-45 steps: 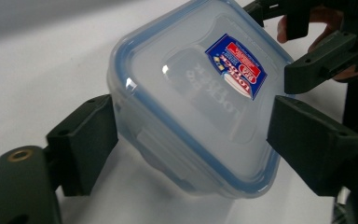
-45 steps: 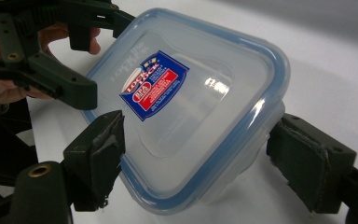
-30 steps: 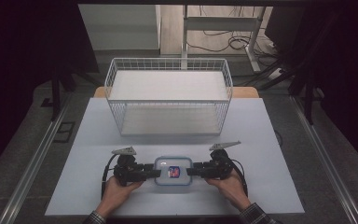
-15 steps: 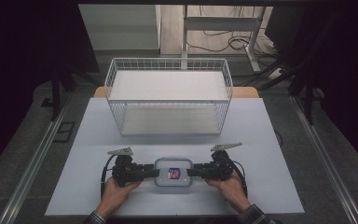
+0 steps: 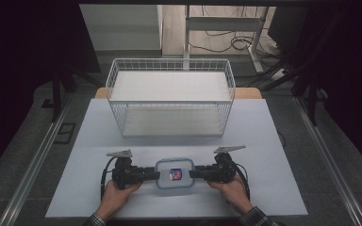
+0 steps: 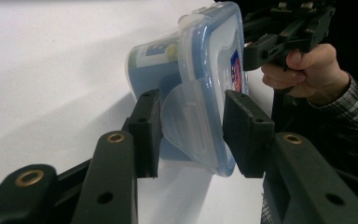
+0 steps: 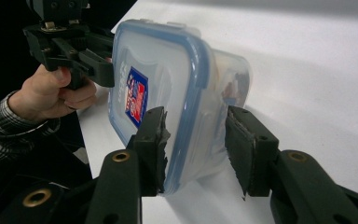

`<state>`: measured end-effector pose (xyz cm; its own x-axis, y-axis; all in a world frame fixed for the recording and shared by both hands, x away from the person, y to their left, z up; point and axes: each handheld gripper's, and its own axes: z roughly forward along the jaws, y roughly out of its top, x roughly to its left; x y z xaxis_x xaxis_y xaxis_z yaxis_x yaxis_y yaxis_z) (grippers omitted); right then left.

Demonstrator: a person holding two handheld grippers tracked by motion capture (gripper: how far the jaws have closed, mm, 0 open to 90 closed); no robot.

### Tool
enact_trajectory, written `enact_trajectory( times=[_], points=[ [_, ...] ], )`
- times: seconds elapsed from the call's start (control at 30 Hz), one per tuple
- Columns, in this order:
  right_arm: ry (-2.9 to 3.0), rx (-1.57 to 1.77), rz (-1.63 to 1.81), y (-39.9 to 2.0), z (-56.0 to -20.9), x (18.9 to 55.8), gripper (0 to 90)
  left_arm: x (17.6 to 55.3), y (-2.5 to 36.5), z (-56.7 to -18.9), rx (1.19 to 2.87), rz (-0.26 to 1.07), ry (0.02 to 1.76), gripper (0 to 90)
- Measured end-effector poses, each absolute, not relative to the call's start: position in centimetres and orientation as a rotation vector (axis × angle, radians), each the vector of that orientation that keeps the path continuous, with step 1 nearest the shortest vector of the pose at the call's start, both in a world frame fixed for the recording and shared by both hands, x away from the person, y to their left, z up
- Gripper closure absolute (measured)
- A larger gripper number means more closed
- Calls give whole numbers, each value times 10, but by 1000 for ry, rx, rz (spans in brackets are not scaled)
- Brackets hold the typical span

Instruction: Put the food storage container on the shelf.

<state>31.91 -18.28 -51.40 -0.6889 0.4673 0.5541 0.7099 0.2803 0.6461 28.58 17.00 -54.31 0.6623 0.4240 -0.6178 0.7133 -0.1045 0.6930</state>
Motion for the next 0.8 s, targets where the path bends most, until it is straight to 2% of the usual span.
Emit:
enact_trajectory(
  times=[0.07,0.23,0.33,0.43,0.53,0.73,0.8],
  points=[
    [-2290,-1087,-1366,-182,-515,320,577,286,171,-545,1714,-330,934,580],
    [-2220,-1128,-1366,-187,-515,321,681,286,170,-545,1681,-338,968,585],
    [-2210,-1139,-1371,-189,-513,321,702,286,169,-543,1694,-319,964,591],
    [-2237,-1121,-1361,-188,-512,322,674,287,170,-544,1685,-330,958,593],
    [-2284,-1096,-1344,-183,-515,324,571,288,171,-545,1688,-333,958,592],
    [-2243,-1078,-1355,-183,-520,332,521,290,173,-548,1688,-345,941,592],
    [-2186,-1075,-1352,-185,-523,335,555,290,173,-548,1689,-344,939,591]
  ],
)
